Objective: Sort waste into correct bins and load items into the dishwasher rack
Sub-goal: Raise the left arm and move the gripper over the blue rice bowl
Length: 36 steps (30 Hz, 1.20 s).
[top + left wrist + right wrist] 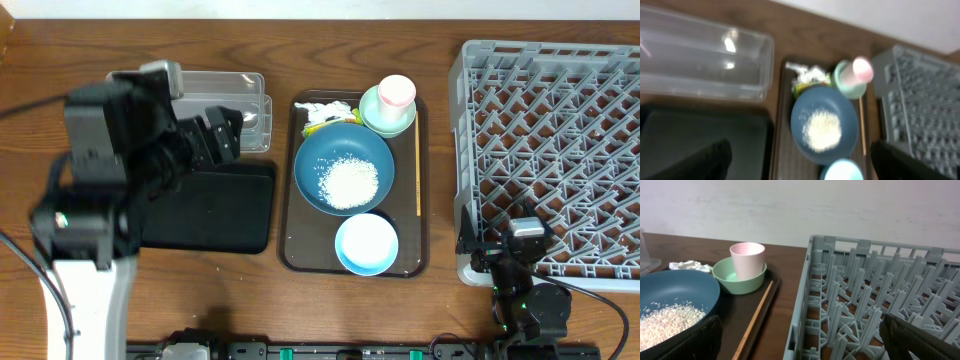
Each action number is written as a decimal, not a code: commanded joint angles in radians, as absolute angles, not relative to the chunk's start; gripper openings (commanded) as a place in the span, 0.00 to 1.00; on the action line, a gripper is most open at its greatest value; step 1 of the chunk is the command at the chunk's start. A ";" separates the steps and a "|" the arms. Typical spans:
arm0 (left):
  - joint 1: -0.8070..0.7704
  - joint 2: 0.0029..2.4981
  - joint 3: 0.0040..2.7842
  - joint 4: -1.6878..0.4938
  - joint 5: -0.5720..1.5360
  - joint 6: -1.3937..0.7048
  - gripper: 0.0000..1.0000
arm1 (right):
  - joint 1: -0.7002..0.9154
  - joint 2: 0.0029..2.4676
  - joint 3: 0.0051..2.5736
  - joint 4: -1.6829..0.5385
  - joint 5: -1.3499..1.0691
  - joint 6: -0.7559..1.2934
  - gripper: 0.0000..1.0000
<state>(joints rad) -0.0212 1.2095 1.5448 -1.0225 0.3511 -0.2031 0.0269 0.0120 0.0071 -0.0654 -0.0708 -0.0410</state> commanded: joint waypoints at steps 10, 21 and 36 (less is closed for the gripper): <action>-0.157 1.290 1.692 -1.166 0.307 -0.127 0.90 | 0.036 0.006 0.006 -0.070 -0.064 -0.054 0.99; -0.482 1.293 1.691 -1.185 0.035 -0.128 0.90 | 0.036 0.006 0.006 -0.070 -0.064 -0.054 0.99; -0.536 1.293 1.691 -1.188 0.036 -0.132 0.91 | 0.036 0.006 0.006 -0.070 -0.064 -0.054 0.99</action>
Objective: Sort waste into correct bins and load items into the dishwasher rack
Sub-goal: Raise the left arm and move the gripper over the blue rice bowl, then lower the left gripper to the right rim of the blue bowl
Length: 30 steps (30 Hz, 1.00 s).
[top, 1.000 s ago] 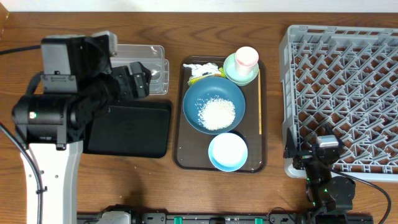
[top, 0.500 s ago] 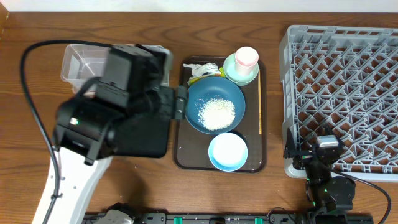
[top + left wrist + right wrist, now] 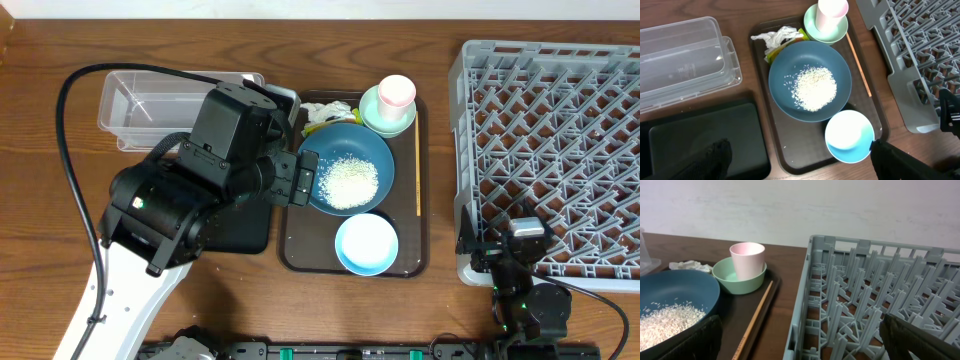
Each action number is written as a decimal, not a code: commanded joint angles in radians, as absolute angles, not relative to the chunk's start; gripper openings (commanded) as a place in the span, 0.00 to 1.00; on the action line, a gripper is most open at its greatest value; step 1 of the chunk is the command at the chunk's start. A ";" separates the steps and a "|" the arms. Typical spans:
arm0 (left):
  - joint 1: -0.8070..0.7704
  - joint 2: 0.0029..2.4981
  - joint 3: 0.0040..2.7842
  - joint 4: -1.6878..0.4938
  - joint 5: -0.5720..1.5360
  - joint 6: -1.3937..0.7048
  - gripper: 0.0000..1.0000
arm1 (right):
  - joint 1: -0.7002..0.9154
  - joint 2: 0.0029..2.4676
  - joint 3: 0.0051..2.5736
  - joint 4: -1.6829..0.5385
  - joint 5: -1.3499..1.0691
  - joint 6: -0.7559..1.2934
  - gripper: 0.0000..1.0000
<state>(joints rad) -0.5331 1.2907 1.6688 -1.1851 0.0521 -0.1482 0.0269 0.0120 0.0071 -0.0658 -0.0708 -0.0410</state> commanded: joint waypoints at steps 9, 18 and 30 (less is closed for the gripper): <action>-0.536 1.293 1.691 -1.188 0.160 -0.136 0.91 | 0.036 0.006 0.006 -0.070 -0.064 -0.054 0.99; -0.536 1.311 1.690 -1.174 0.243 -0.135 0.91 | 0.036 0.006 0.006 -0.070 -0.064 -0.054 0.99; -0.537 1.359 1.685 -1.208 0.244 -0.136 0.90 | 0.036 0.006 0.006 -0.070 -0.064 -0.053 0.99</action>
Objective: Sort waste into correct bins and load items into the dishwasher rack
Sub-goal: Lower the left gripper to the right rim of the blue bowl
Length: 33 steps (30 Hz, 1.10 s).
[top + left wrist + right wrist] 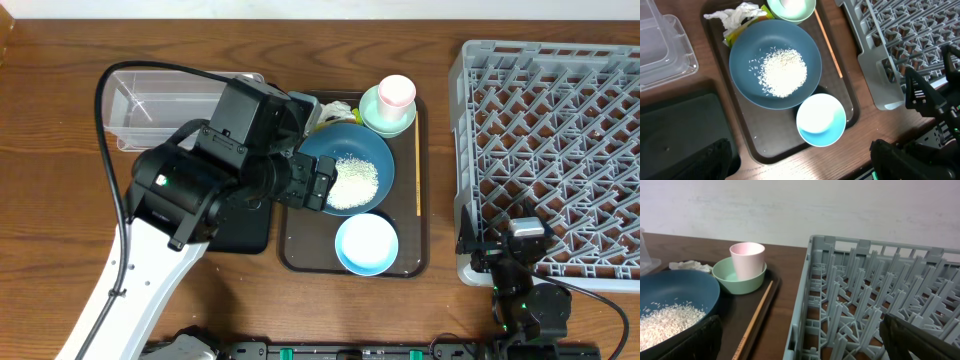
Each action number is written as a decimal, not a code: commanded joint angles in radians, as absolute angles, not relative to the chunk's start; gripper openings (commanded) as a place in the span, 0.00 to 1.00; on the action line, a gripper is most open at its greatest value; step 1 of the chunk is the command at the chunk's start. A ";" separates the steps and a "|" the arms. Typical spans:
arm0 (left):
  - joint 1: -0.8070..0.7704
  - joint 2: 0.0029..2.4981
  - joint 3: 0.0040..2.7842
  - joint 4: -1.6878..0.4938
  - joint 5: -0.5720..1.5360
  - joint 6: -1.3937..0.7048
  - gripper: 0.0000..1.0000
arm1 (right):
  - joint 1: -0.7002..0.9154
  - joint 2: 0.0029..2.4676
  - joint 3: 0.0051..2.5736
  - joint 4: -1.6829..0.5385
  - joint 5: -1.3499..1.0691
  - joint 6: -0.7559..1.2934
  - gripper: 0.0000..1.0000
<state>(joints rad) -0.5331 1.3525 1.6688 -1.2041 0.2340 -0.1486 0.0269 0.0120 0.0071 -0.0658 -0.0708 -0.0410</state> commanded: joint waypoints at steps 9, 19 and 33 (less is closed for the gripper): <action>-0.557 1.379 1.673 -1.225 0.241 -0.159 0.90 | 0.036 0.006 0.006 -0.070 -0.064 -0.054 0.99; -0.786 1.513 1.635 -1.217 0.047 -0.227 0.91 | 0.036 0.006 0.006 -0.070 -0.064 -0.054 0.99; -0.884 1.667 1.634 -1.214 0.048 -0.339 0.91 | 0.036 0.006 0.006 -0.070 -0.064 -0.054 0.99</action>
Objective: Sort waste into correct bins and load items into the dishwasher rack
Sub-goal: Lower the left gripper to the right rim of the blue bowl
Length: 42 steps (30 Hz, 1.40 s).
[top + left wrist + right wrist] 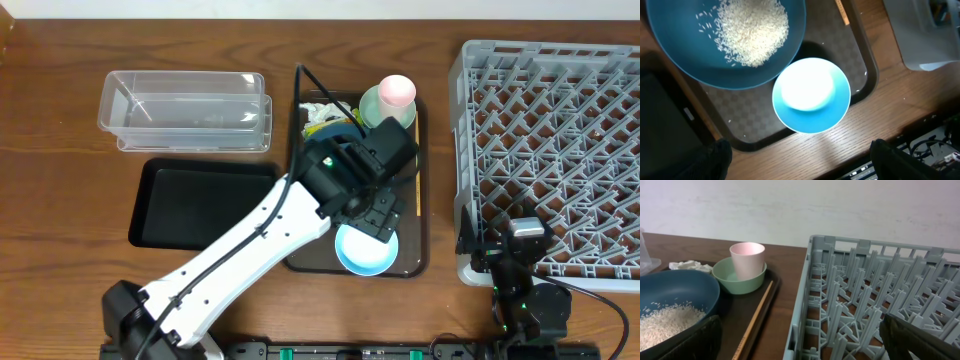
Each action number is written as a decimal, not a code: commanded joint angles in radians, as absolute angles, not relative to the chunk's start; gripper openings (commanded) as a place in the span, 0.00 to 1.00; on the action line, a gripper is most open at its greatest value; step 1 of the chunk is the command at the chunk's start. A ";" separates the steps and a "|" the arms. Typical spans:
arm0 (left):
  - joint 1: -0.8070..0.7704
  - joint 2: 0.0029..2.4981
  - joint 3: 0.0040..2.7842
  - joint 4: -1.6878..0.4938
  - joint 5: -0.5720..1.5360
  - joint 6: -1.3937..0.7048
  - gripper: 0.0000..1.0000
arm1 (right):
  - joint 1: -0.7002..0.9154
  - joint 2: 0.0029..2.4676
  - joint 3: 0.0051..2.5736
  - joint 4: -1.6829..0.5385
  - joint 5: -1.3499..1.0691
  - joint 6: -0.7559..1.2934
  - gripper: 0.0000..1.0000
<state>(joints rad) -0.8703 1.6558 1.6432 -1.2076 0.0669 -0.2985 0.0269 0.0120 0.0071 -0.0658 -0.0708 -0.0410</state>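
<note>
My left gripper hangs open over the brown tray, just above the small light blue bowl, which is empty. Its dark fingers frame the lower corners of the left wrist view. The large blue bowl of rice lies beside it; in the overhead view my arm covers most of that bowl. A pink cup stands in a green bowl. Crumpled paper waste and a chopstick also lie on the tray. My right gripper rests open at the grey rack.
A clear plastic bin stands at the back left, with a black bin in front of it. The rack's near left corner lies close to the tray's right side. The table's front edge runs just below the tray.
My left gripper has moved right and down the tray, from over the rice bowl to over the light blue bowl, and sits lower. It remains open. The right arm has not moved.
My left gripper was open above the black and clear bins at the left. Then it was at the tray's left edge, then over the rice bowl, and now over the light blue bowl. Nothing on the tray has moved, and the right gripper stayed by the rack.
</note>
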 commanded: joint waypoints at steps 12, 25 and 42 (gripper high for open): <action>-0.911 1.706 1.633 -1.214 0.048 -0.339 0.91 | 0.036 0.006 0.006 -0.070 -0.064 -0.053 0.99; -0.911 1.723 1.632 -1.181 0.086 -0.384 0.91 | 0.036 0.006 0.006 -0.070 -0.064 -0.054 0.99; -0.911 1.821 1.620 -0.966 -0.096 -0.379 0.91 | 0.036 0.006 0.006 -0.070 -0.064 -0.054 0.99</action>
<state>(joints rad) -0.9108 1.7771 1.6264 -0.9977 -0.0132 -0.3702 0.0269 0.0120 0.0071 -0.0662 -0.0708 -0.0410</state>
